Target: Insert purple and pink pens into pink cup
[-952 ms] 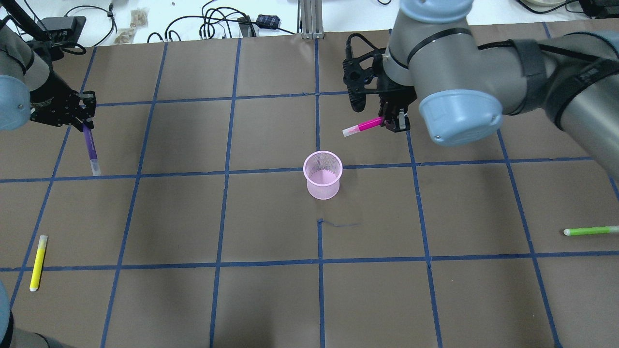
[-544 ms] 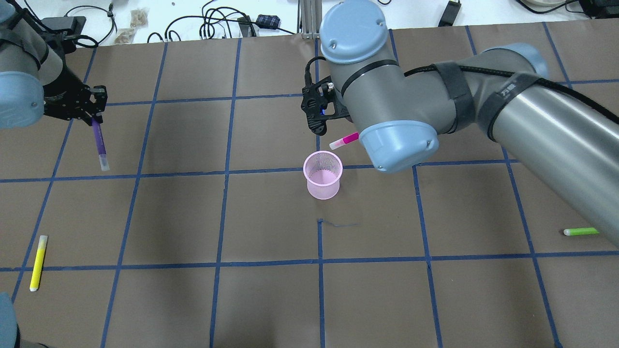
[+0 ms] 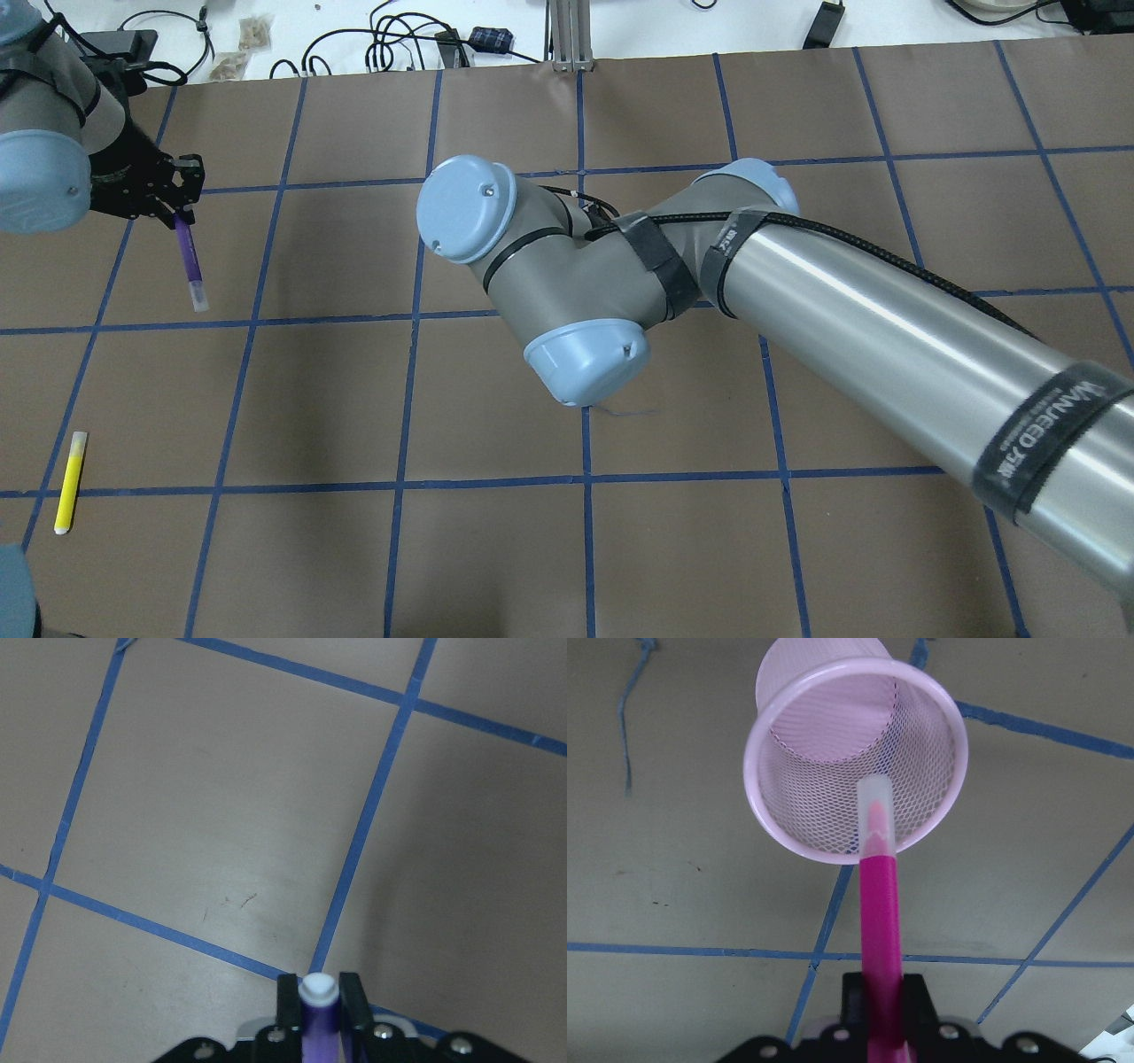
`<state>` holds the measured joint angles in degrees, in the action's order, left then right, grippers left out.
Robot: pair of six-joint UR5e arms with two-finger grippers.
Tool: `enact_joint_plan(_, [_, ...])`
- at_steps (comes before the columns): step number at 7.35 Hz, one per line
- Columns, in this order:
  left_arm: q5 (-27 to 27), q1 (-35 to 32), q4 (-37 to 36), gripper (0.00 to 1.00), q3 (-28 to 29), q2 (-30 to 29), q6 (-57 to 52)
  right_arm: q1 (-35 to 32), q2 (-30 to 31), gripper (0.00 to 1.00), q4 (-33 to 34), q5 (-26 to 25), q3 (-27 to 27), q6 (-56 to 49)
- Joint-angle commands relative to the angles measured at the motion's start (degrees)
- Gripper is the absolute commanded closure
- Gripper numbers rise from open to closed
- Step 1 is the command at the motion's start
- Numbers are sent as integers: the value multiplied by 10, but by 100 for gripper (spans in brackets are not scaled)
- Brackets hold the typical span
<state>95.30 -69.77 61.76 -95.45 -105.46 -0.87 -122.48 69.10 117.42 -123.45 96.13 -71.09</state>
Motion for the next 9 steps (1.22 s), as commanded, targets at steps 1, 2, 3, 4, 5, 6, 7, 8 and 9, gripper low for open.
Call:
enact_joint_plan(1, [-6, -5, 0, 100, 0, 3, 3, -10, -14, 90, 15, -16, -1, 7])
enact_joint_plan(2, [-5, -24, -2, 100, 0, 9, 3, -10, -15, 40, 34, -14, -1, 4])
enact_joint_plan(3, [0, -42, -4, 100, 0, 12, 3, -10, -13, 0, 39, -7, 1, 7])
enact_joint_plan(4, [0, -48, -5, 100, 0, 15, 3, -9, -13, 0, 42, -6, 1, 6])
enact_joint_plan(5, [-4, -50, -8, 100, 0, 15, 4, -6, -8, 0, 41, -5, -1, 3])
enact_joint_plan(6, [-6, -53, -16, 100, -1, 8, 5, 5, 1, 0, 42, 8, -3, -2])
enact_joint_plan(7, [-7, -62, -16, 100, -1, 11, 5, 22, 25, 4, 41, 27, -9, -25])
enact_joint_plan(8, [-6, -73, -25, 100, 0, 13, 10, 69, 57, 4, 36, 65, -9, -72])
enact_joint_plan(9, [-6, -88, -37, 100, 0, 16, 13, 129, 90, 4, 27, 141, -8, -104])
